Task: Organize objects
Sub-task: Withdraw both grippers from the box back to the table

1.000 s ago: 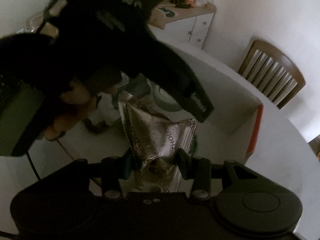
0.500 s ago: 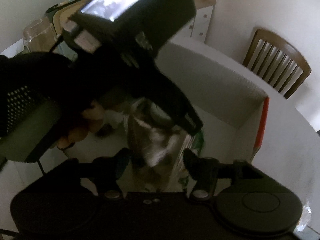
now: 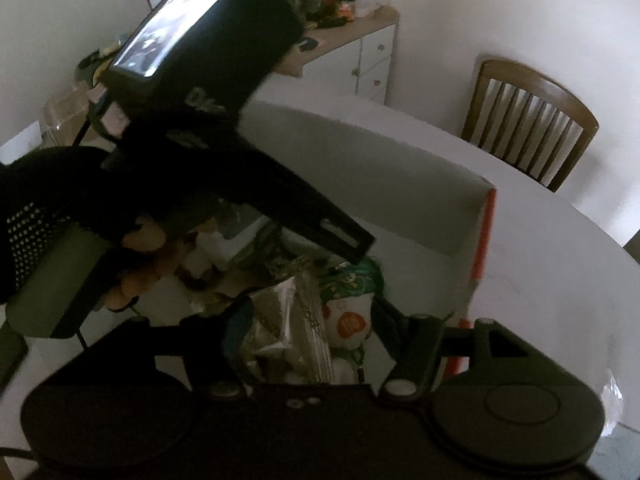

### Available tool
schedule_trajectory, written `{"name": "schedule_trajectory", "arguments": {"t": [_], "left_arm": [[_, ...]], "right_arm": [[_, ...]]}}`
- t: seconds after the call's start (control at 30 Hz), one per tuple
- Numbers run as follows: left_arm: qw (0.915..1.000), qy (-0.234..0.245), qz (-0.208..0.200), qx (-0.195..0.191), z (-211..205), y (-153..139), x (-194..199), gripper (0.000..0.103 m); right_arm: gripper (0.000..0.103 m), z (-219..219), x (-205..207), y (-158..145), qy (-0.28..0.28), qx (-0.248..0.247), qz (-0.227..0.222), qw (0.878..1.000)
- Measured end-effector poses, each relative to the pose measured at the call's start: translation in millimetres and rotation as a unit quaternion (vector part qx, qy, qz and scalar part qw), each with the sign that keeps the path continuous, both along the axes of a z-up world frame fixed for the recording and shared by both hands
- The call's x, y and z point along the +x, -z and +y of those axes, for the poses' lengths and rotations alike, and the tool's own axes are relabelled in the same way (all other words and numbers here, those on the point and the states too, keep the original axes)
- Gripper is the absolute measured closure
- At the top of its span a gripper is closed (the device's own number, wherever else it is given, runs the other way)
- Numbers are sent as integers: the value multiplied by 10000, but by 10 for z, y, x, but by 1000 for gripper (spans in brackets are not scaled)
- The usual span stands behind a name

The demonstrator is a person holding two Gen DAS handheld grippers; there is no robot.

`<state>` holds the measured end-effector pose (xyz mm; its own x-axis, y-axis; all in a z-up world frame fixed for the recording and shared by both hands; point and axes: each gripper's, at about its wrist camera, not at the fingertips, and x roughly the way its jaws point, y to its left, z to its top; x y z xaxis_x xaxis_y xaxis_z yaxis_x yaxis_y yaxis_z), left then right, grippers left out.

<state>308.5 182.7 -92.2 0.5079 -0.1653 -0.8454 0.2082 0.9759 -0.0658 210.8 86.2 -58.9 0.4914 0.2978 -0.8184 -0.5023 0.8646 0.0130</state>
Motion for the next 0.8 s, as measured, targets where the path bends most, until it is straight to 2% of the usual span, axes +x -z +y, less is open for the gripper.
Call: {"name": "schedule_trajectory", "arguments": {"t": [0.23, 0.5, 0.8], "left_arm": [[9992, 27, -358, -161, -4, -266, -199, 33], [9963, 193, -815, -196, -124, -585, -521, 33], [9931, 351, -1096, -233, -302, -794, -922, 31]], "right_arm": [[38, -167, -71, -162, 287, 289, -144, 9991], [35, -451, -358, -389, 501, 603, -409, 9961], [30, -890, -683, -587, 856, 865, -664, 9903]]}}
